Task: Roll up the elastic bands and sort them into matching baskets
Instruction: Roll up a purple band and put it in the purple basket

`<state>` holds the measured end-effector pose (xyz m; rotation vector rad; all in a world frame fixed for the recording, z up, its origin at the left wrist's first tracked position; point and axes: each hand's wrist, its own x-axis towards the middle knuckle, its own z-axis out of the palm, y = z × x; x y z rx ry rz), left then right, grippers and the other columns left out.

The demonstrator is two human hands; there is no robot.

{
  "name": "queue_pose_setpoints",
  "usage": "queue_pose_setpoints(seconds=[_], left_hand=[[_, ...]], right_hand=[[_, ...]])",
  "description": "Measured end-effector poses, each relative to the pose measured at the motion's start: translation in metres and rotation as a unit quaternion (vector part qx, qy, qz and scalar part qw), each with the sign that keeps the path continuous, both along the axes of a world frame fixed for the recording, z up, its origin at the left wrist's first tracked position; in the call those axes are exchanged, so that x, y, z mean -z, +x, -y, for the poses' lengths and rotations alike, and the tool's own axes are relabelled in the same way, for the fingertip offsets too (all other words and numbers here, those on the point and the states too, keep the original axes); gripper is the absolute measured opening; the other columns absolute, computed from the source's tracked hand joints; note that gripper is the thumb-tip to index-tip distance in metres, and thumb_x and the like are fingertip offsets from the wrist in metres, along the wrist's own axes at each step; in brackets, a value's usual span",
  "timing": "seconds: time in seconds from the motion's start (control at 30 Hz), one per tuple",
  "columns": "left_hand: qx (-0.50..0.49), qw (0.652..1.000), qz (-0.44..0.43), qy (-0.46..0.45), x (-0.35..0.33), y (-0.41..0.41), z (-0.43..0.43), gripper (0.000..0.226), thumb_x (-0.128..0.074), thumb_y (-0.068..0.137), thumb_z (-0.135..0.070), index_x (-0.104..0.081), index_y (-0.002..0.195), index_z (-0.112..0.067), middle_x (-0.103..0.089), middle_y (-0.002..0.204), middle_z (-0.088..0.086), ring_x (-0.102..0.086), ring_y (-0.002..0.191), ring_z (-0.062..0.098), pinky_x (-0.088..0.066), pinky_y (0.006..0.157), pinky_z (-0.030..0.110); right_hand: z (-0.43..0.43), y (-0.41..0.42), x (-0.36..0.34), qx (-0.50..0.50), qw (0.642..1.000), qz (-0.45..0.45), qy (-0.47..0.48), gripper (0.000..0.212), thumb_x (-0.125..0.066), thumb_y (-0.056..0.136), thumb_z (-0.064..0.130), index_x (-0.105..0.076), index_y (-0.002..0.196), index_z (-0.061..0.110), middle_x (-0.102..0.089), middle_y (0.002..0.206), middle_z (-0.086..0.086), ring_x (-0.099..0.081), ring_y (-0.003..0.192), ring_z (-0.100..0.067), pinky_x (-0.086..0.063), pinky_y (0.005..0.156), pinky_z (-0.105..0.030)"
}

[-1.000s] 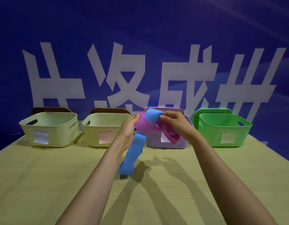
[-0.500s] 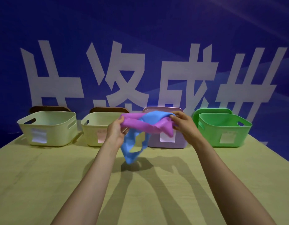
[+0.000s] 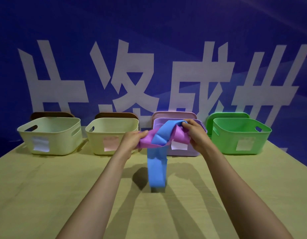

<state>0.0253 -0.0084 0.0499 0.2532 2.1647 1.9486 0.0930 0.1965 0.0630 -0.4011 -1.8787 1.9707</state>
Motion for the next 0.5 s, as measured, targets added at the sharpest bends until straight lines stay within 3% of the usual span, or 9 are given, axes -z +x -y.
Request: queue_pose_setpoints(seconds=[0.1, 0.2, 0.33, 0.43, 0.5], left_hand=[[-0.089, 0.995, -0.037, 0.008, 0.006, -0.009, 0.001, 0.012, -0.062, 0.088, -0.020, -0.069, 0.088, -0.011, -0.062, 0.083, 0.005, -0.052, 0.075, 0.020, -0.040, 0.060, 0.027], [-0.095, 0.995, -0.017, 0.010, 0.016, -0.019, -0.001, 0.017, -0.053, 0.091, -0.020, -0.063, 0.079, -0.013, -0.058, 0.080, 0.007, -0.049, 0.075, 0.021, -0.038, 0.067, 0.030], [-0.057, 0.992, -0.029, -0.104, 0.031, -0.024, -0.008, 0.029, -0.041, 0.095, -0.016, -0.052, 0.068, -0.013, -0.055, 0.073, 0.010, -0.049, 0.070, 0.024, -0.039, 0.067, 0.032], [-0.004, 0.996, -0.026, -0.081, 0.037, -0.023, -0.010, 0.030, -0.049, 0.094, -0.020, -0.053, 0.064, -0.017, -0.049, 0.061, 0.003, -0.042, 0.058, 0.019, -0.032, 0.059, 0.030], [0.031, 0.999, 0.014, -0.026, 0.039, -0.022, -0.008, 0.017, -0.063, 0.090, -0.033, -0.068, 0.080, -0.020, -0.062, 0.064, -0.005, -0.054, 0.053, 0.011, -0.039, 0.051, 0.021]], right_hand=[[-0.001, 0.000, 0.004, 0.026, 0.999, 0.023, -0.038, 0.020, -0.041, 0.096, 0.013, -0.056, 0.083, 0.016, -0.058, 0.080, -0.003, -0.054, 0.072, -0.015, -0.046, 0.060, -0.030], [0.002, -0.001, 0.005, 0.039, 0.993, 0.011, -0.113, 0.017, -0.040, 0.091, 0.011, -0.053, 0.081, 0.009, -0.055, 0.074, -0.007, -0.053, 0.064, -0.019, -0.046, 0.057, -0.030], [0.010, -0.008, 0.008, 0.064, 0.988, -0.019, -0.138, 0.020, -0.042, 0.092, 0.011, -0.053, 0.075, 0.012, -0.054, 0.069, -0.003, -0.050, 0.061, -0.015, -0.041, 0.049, -0.020], [0.009, -0.013, 0.012, 0.040, 0.992, -0.033, -0.112, 0.020, -0.044, 0.095, 0.010, -0.054, 0.078, 0.017, -0.055, 0.070, 0.000, -0.049, 0.059, -0.011, -0.038, 0.044, -0.017], [0.005, -0.015, 0.016, 0.029, 0.997, -0.020, -0.069, 0.020, -0.045, 0.097, 0.011, -0.054, 0.081, 0.018, -0.056, 0.072, 0.000, -0.051, 0.059, -0.011, -0.039, 0.048, -0.020]])
